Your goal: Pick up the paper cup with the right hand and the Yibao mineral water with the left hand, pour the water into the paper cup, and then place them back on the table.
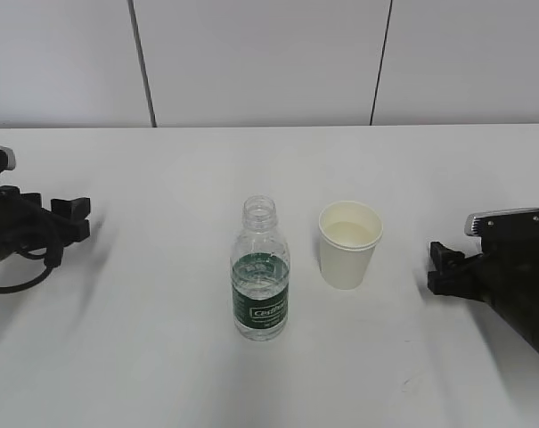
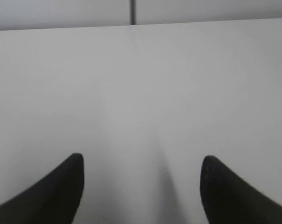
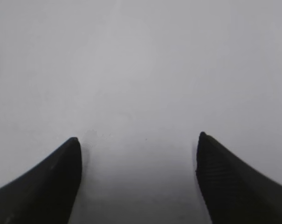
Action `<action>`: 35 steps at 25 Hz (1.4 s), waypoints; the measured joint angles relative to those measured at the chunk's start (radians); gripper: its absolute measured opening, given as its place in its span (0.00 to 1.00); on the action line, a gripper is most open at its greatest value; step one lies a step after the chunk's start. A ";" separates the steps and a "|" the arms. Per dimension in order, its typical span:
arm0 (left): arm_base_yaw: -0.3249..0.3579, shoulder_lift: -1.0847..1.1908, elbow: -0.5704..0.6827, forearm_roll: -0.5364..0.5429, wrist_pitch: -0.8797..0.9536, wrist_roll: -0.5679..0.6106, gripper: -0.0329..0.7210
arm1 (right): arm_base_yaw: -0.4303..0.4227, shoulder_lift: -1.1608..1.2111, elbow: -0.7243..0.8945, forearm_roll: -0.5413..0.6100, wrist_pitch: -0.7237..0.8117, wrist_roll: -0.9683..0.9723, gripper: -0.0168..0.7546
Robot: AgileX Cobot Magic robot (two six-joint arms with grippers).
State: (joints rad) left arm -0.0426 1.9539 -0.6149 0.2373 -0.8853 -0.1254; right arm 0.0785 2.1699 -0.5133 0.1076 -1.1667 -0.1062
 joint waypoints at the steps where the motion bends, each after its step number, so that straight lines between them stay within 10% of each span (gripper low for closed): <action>1: 0.000 0.000 0.000 -0.031 0.004 0.015 0.68 | 0.000 -0.002 -0.008 0.002 0.002 0.005 0.79; 14: 0.000 -0.013 -0.325 -0.083 0.689 0.038 0.68 | -0.060 -0.261 -0.118 0.035 0.308 0.085 0.79; 35: -0.014 -0.102 -0.903 -0.087 1.999 0.061 0.67 | -0.081 -0.437 -0.972 -0.024 2.184 0.024 0.78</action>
State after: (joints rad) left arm -0.0569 1.8521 -1.5180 0.1503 1.1136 -0.0640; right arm -0.0026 1.7333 -1.4854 0.0838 1.0168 -0.0821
